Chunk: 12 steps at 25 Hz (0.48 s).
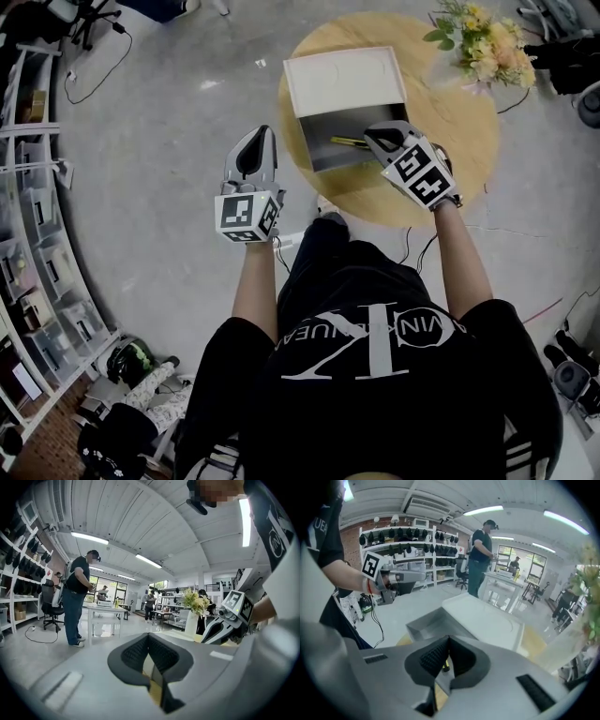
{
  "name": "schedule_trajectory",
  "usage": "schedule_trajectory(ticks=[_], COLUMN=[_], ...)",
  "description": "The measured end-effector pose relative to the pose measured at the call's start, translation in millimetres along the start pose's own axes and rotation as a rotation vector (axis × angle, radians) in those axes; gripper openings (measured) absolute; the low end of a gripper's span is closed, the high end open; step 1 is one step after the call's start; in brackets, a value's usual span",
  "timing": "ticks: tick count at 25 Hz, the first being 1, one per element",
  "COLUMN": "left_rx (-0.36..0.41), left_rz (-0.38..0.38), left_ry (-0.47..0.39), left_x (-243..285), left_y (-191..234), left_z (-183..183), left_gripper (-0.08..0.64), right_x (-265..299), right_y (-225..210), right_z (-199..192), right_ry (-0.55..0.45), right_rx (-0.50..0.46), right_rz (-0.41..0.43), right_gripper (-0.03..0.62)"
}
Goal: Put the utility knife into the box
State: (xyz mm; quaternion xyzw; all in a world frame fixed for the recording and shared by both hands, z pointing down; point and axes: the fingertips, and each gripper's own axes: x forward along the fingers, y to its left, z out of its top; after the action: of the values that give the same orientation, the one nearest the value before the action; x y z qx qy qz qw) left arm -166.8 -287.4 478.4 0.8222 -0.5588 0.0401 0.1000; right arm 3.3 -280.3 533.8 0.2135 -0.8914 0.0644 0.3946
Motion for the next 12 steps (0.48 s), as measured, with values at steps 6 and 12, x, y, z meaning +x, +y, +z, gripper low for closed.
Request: schedule_trajectory(ticks=[6, 12], left_rx=[0.017, 0.031], left_rz=[-0.008, -0.016], left_ry=[-0.014, -0.048], left_x=[0, -7], left_y=[-13, -24], left_z=[9, 24], left_gripper=[0.011, 0.011], right_x=[-25, -51], right_y=[-11, -18], right_z=[6, 17], right_ry=[-0.094, -0.205], right_rx=[0.077, 0.167], right_rz=[-0.055, -0.096], right_gripper=[0.014, 0.014])
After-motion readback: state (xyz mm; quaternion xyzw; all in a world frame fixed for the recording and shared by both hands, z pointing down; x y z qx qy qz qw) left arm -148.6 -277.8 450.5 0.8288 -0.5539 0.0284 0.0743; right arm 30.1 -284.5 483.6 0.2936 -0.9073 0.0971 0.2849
